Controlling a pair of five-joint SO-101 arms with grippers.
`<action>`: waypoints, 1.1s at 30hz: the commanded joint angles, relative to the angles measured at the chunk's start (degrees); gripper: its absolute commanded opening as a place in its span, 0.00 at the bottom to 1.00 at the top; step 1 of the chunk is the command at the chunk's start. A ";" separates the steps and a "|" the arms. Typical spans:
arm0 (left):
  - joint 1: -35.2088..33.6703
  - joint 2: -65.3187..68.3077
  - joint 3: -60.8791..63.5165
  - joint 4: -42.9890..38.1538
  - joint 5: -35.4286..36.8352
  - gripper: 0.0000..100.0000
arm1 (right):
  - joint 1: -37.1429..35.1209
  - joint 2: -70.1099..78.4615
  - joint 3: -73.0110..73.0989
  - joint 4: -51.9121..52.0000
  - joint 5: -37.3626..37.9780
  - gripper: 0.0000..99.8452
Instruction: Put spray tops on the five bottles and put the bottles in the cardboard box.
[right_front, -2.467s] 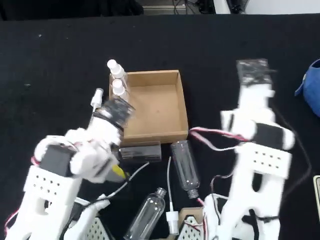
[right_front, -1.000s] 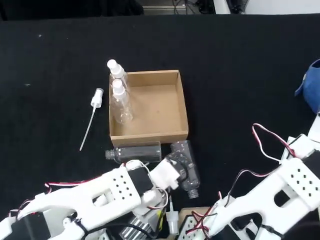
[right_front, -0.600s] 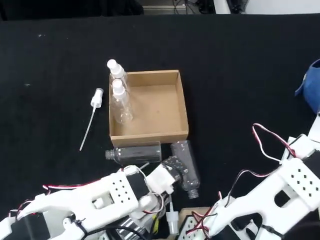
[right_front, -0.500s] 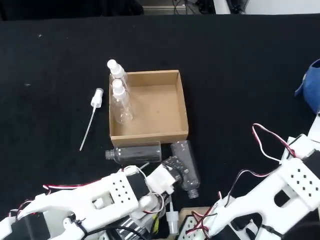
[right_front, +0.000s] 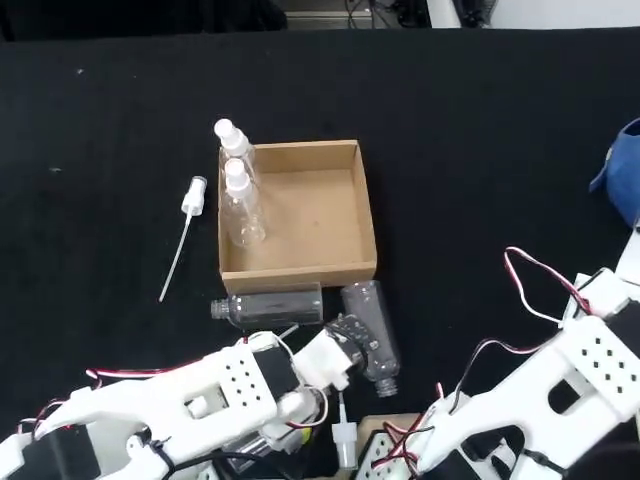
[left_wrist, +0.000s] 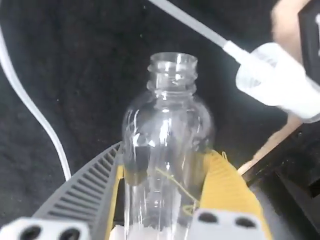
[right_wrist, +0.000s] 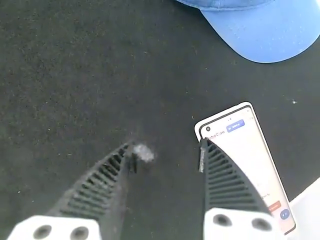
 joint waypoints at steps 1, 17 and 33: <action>-3.82 -0.70 -8.40 7.65 -9.93 0.03 | -3.52 -0.92 -0.84 0.44 -0.09 0.18; -30.37 -0.79 -29.76 30.15 -50.55 0.03 | -8.97 -1.27 -0.75 2.64 -2.81 0.18; -66.33 -17.67 -30.37 34.99 -63.12 0.03 | -24.79 -1.36 -11.74 21.54 -2.37 0.18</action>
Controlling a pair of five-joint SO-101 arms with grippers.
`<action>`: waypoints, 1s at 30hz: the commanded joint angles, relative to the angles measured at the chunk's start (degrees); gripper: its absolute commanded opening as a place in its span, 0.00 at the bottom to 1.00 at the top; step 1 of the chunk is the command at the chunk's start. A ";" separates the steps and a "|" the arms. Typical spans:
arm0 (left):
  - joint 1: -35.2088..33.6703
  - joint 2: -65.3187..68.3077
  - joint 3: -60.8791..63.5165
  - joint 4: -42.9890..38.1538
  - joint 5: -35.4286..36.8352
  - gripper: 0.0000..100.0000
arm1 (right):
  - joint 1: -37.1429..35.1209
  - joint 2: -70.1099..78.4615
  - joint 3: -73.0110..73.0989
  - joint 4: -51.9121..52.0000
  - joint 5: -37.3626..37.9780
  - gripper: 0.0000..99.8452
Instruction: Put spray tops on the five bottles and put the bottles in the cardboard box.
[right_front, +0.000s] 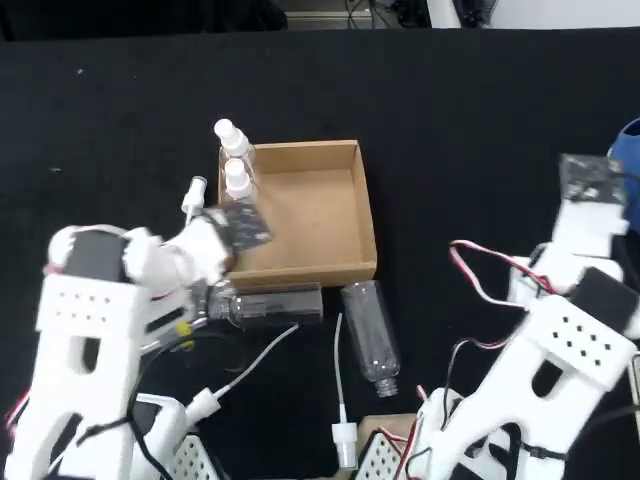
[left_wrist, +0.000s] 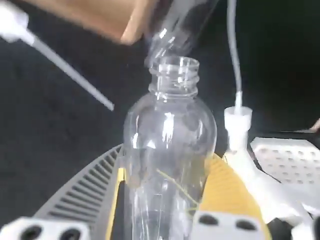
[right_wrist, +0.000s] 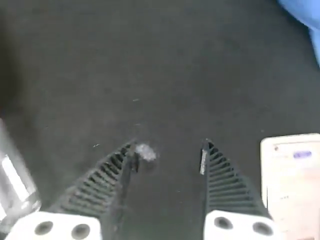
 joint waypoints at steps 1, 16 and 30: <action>-11.38 -8.18 3.74 0.44 -0.79 0.03 | -7.65 -1.36 -6.11 6.07 -0.18 0.18; -42.24 -10.73 22.20 -17.49 20.31 0.03 | -48.79 -6.55 -5.85 18.46 9.85 0.18; -62.46 -10.64 17.71 -28.40 36.92 0.03 | -90.99 -2.68 -0.66 7.47 -7.21 0.18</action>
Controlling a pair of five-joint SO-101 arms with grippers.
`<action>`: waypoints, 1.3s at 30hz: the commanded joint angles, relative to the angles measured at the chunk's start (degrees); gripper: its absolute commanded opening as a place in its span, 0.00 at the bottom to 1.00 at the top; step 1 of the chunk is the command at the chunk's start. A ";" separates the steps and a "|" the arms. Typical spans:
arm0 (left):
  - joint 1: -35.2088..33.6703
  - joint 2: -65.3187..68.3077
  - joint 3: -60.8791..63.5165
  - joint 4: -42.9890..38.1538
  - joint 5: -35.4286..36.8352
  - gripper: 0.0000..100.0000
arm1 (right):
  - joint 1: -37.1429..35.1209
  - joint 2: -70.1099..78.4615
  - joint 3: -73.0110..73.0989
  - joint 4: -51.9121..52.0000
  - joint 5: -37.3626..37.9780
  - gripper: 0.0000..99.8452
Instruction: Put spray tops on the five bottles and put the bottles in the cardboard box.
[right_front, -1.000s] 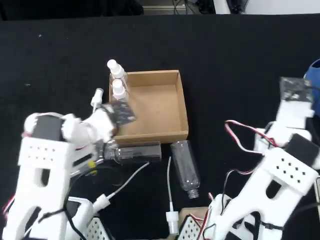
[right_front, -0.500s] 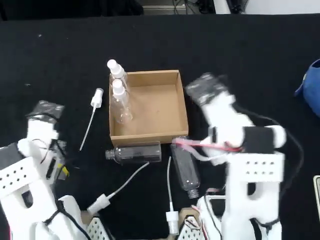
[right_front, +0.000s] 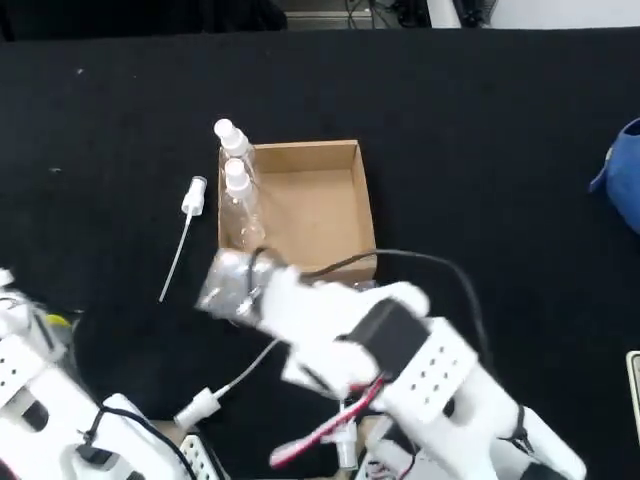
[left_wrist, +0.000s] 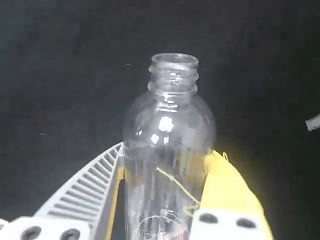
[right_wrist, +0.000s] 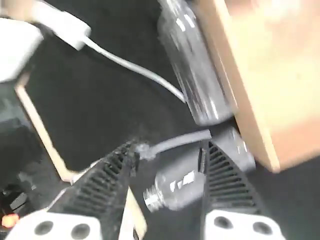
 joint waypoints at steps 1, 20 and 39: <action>-6.73 -0.97 -6.73 -3.52 2.81 0.03 | -8.00 0.84 0.13 -5.10 -2.55 0.18; -22.37 37.36 -31.87 -12.57 2.64 0.03 | -18.02 0.84 23.08 -34.55 -5.98 0.18; -24.31 57.93 -39.16 -12.57 2.46 0.03 | -22.77 22.55 16.22 -41.05 -2.73 0.22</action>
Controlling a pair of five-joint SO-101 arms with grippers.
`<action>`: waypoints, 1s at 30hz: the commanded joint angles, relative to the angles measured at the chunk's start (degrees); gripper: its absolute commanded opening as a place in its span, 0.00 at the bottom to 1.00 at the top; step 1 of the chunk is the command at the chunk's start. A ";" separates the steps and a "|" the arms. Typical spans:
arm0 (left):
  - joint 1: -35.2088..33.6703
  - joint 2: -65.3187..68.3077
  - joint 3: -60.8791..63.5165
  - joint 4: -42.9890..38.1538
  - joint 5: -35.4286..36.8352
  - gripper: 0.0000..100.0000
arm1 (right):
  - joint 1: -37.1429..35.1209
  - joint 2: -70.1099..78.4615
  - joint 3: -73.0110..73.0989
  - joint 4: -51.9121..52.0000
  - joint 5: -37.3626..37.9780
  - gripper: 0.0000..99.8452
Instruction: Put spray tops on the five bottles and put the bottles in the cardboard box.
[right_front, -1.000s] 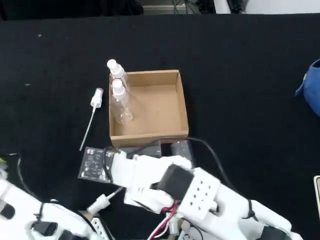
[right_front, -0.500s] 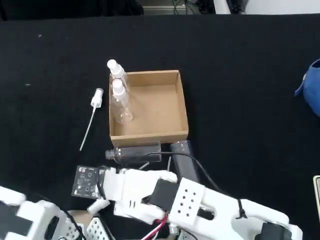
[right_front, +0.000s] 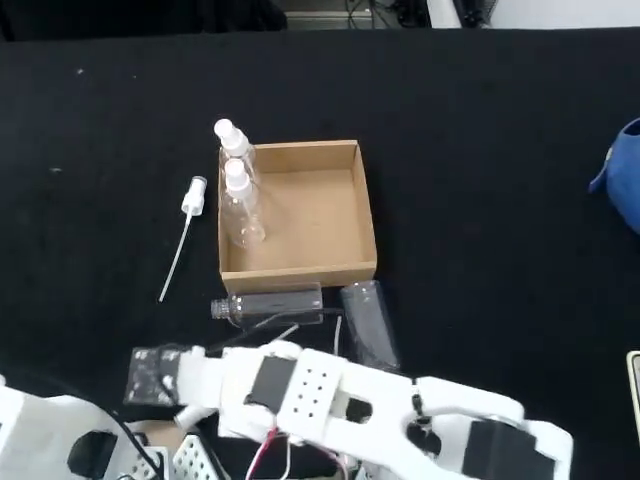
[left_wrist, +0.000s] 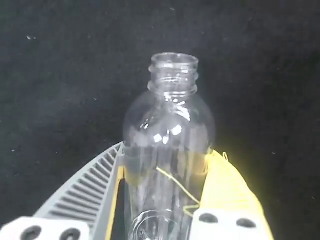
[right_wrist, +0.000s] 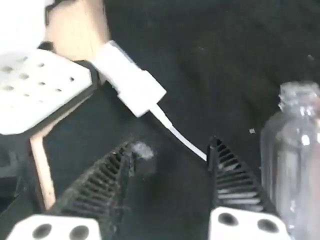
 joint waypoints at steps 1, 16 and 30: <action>-1.63 3.69 -5.05 -0.35 0.18 0.03 | -3.08 1.89 -4.79 -1.23 1.67 0.22; -6.20 19.08 -22.73 11.34 0.18 0.16 | -3.96 9.63 -10.86 -1.32 3.34 0.22; -6.29 24.53 -42.95 27.52 0.18 0.16 | -3.78 9.63 -12.88 1.14 3.43 0.22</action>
